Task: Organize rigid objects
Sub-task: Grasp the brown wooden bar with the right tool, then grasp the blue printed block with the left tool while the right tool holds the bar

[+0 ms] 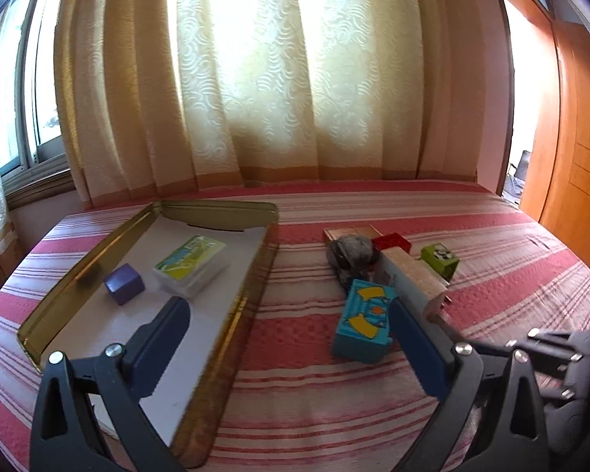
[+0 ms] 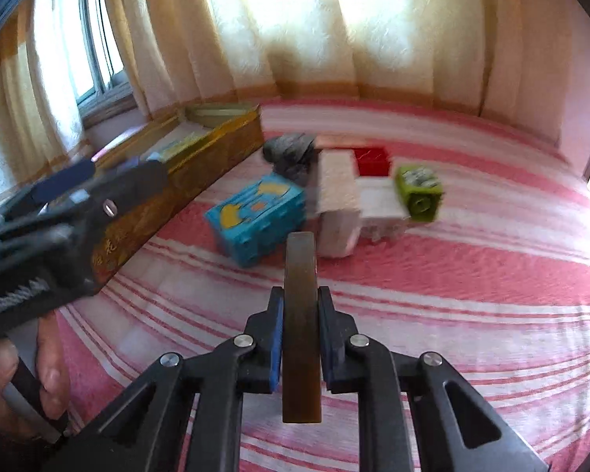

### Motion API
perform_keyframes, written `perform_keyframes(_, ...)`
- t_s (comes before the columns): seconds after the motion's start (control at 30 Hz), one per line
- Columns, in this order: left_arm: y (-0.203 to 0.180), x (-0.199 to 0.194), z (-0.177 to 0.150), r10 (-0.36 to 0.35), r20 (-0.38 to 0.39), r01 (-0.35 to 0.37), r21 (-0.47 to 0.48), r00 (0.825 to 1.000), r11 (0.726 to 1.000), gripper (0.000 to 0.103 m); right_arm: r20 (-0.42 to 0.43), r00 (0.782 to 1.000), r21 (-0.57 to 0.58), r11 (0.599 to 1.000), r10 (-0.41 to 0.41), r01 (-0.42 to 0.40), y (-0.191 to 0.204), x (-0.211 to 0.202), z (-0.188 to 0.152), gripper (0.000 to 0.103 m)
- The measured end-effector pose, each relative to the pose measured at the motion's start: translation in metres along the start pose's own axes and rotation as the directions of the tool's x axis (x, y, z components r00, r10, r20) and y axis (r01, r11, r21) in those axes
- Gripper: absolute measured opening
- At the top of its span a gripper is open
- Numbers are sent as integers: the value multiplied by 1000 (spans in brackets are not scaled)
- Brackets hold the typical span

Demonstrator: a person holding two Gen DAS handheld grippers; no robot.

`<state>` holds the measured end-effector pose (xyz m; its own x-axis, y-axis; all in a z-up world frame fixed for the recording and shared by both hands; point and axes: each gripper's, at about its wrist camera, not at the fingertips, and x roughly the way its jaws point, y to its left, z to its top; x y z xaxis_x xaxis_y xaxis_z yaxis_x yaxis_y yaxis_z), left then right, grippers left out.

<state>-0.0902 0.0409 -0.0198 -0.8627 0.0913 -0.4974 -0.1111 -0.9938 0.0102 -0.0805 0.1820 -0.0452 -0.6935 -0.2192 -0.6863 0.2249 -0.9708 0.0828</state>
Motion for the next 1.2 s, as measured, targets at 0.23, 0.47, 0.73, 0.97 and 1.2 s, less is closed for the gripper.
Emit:
perform_keyframes(0.23,-26,14,2,-22,-29,23,53,999,998,102,121,990,54,996,-72,66,-33,-27,14,17)
perform_keyframes(0.47,-44,38,5,-63,-104,73,95,993,993,95,193,971,88,988,-144,129,-58,-28,36,17)
perform_keyframes(0.73,-54,61,4,-68,-213,100,143,975,985,81,239,957,88,985,-163,145,-56,-17,46,17)
perform_keyframes(0.97,-51,81,5,-77,-295,117,119,953,986,67,245,957,76,987,-155,141,-52,-9,45,17)
perform_keyframes(1.2,-54,78,4,-107,-294,148,120,950,982,41,253,955,78,987,-153,137,-54,-9,44,17)
